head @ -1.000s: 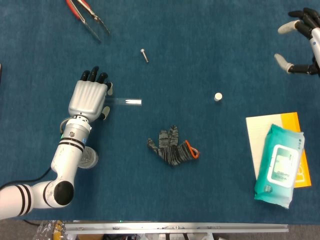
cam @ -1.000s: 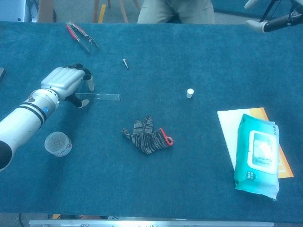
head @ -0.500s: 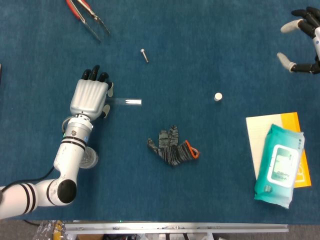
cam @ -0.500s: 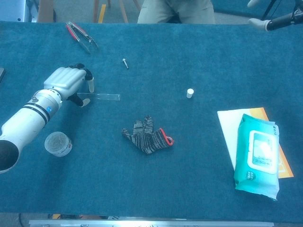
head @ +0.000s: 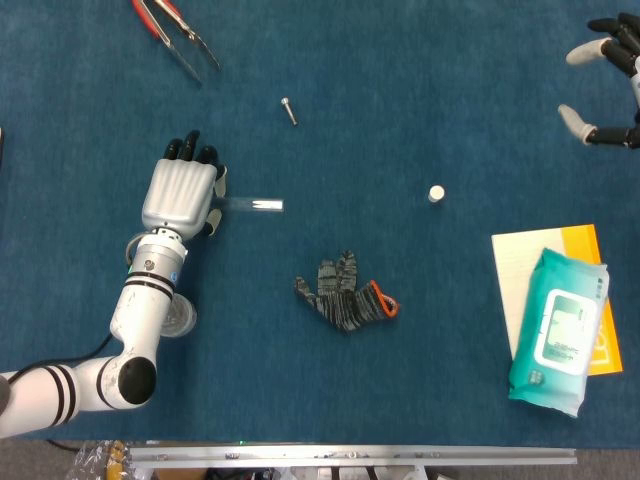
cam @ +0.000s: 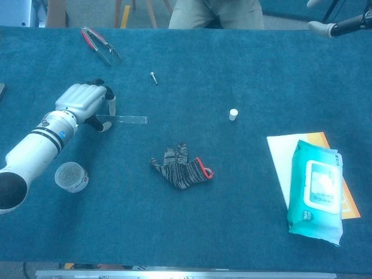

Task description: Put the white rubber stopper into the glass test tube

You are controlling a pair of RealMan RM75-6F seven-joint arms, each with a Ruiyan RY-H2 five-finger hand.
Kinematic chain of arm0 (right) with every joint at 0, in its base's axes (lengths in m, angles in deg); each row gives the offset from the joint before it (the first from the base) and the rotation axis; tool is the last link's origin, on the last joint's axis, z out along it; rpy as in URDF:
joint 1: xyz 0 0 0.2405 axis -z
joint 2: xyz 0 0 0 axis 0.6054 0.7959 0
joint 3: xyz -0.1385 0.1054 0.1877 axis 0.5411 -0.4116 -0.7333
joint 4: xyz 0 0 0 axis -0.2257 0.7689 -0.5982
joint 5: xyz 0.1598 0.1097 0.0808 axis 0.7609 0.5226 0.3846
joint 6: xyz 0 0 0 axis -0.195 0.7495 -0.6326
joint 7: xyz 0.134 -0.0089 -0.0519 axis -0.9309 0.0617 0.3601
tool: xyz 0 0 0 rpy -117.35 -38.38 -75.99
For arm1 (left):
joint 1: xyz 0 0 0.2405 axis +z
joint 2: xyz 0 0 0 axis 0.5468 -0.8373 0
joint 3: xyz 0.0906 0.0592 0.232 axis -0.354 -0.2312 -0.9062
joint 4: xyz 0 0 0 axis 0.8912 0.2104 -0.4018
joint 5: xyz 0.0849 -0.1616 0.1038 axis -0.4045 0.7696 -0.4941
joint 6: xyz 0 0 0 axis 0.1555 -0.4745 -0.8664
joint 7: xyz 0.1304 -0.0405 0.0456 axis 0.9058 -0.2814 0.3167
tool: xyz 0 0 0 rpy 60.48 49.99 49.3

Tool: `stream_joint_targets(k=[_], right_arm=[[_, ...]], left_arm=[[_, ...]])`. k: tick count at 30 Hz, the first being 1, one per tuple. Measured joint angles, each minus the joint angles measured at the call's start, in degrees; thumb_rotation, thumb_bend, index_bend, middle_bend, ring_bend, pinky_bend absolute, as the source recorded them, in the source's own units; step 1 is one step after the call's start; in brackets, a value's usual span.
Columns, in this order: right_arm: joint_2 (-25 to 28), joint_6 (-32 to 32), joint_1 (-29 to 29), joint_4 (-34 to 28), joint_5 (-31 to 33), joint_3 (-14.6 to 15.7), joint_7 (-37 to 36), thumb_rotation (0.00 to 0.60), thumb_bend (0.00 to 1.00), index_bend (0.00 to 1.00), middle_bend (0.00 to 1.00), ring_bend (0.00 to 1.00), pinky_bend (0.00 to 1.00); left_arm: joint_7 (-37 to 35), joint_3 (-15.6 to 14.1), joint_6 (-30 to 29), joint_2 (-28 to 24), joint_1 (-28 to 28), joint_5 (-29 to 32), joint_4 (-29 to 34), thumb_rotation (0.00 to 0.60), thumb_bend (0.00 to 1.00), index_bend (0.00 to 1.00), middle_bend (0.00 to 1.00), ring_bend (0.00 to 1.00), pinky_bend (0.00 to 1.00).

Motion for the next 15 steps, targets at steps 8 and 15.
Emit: stream_joint_targets(k=[8,15], right_arm=[[0.3,0.2,0.4,-0.2,0.0,-0.1,-0.3,0.427,0.27,0.33,0.17,0.01,0.12],[0.7,0.6,1.0,-0.5,-0.3,-0.3,-1.0,0.427,0.27,0.33,0.17,0.01,0.12]], left_arm=[[-1.8,0.2,0.3,0.1,0.2,-0.4,-0.1,0.600,0.30,0.52,0.25,0.01,0.08],[-6.2,1.3,2.5,-2.3,0.8,0.6,2.9,0.600,0.32,0.54,0.27,0.03,0.08]])
